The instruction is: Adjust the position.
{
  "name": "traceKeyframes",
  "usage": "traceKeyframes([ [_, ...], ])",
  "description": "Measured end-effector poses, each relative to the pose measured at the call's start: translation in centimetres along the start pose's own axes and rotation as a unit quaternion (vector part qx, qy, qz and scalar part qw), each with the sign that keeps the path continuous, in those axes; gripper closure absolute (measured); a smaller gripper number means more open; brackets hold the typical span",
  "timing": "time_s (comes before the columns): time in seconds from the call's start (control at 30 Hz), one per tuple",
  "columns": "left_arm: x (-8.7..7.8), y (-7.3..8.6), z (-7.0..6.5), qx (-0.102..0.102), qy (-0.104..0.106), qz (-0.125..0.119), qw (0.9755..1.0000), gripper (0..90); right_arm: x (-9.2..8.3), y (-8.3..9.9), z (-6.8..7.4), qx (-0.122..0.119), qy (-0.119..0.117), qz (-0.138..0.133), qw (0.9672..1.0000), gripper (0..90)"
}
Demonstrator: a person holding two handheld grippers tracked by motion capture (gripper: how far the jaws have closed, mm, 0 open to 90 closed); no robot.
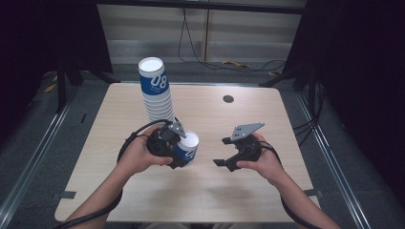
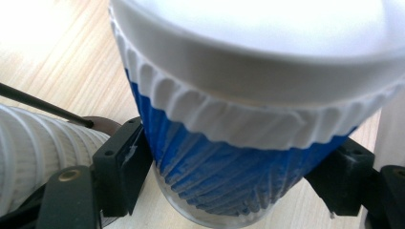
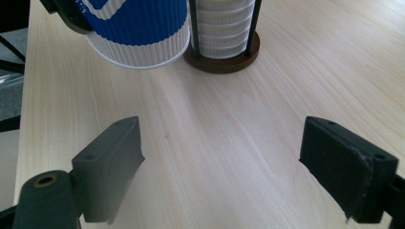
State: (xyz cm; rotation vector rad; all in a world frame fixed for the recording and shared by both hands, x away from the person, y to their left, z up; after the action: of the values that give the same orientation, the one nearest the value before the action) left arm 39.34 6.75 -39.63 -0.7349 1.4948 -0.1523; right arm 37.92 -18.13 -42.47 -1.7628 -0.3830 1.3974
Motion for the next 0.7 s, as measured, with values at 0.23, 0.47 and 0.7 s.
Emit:
traceKeyframes([
  [0.23,0.17,-0.25,-0.32,0.006,0.000,0.028,0.9996,23.3,0.03,-0.01,0.21,-0.009,-0.008,0.007,0.9999,13.5],
  [0.47,0.43,-0.39,-0.32,0.017,0.002,0.046,0.9988,23.3,0.25,-0.12,0.41,-0.016,-0.013,0.009,0.9998,13.6],
  [0.7,0.49,-0.63,-0.19,0.023,0.006,0.060,0.9979,23.3,0.30,0.08,0.44,-0.014,-0.013,0.010,0.9998,13.6],
])
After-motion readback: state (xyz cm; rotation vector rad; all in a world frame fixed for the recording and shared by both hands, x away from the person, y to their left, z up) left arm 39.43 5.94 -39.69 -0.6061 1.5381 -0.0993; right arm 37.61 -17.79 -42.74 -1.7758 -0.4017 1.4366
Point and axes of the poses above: each handheld gripper's, and its own axes: x roughly forward along the jaws, y roughly out of its underside, z roughly to its left, the point moved 2 cm from there along x, roughly forward along the jaws, and after that the axes turned 5 degrees about -x, right-handed, at the moved point
